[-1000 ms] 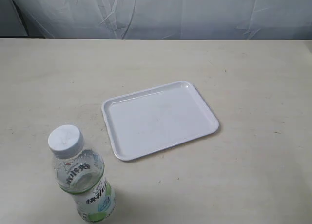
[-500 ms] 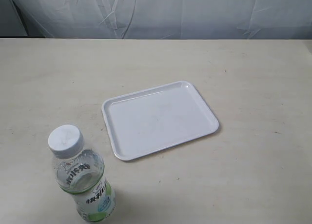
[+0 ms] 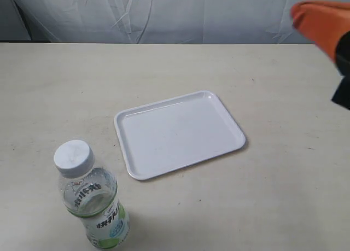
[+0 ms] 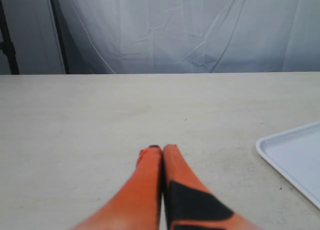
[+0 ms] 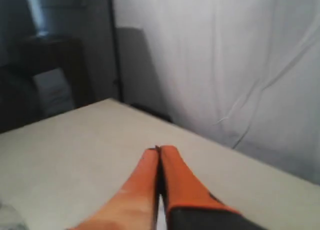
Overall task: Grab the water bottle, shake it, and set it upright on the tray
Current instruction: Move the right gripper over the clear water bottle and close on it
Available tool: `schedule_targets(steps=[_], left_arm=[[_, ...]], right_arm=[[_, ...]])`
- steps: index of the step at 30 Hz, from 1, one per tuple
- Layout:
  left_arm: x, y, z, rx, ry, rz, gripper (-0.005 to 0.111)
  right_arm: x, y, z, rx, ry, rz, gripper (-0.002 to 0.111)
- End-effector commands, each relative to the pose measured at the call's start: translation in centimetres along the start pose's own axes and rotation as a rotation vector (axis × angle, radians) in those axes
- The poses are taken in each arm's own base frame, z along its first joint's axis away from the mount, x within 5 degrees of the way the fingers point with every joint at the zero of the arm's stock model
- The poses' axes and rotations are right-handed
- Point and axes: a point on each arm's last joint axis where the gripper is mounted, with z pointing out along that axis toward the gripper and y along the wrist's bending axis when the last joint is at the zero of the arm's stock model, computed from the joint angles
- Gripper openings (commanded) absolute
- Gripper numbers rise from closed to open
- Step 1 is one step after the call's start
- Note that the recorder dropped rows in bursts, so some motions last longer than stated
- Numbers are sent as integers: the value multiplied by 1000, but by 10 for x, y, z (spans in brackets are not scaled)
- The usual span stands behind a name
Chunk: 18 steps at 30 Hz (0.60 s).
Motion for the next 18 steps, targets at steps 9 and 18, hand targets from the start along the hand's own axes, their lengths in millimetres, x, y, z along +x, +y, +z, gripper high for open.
schedule_targets(steps=[9, 18], left_arm=[[1, 0, 0, 0, -3, -4, 0], [1, 0, 0, 0, -3, -4, 0]], right_arm=[[50, 20, 58, -635, 134, -33, 85], [83, 50, 94, -721, 201, -107, 85]])
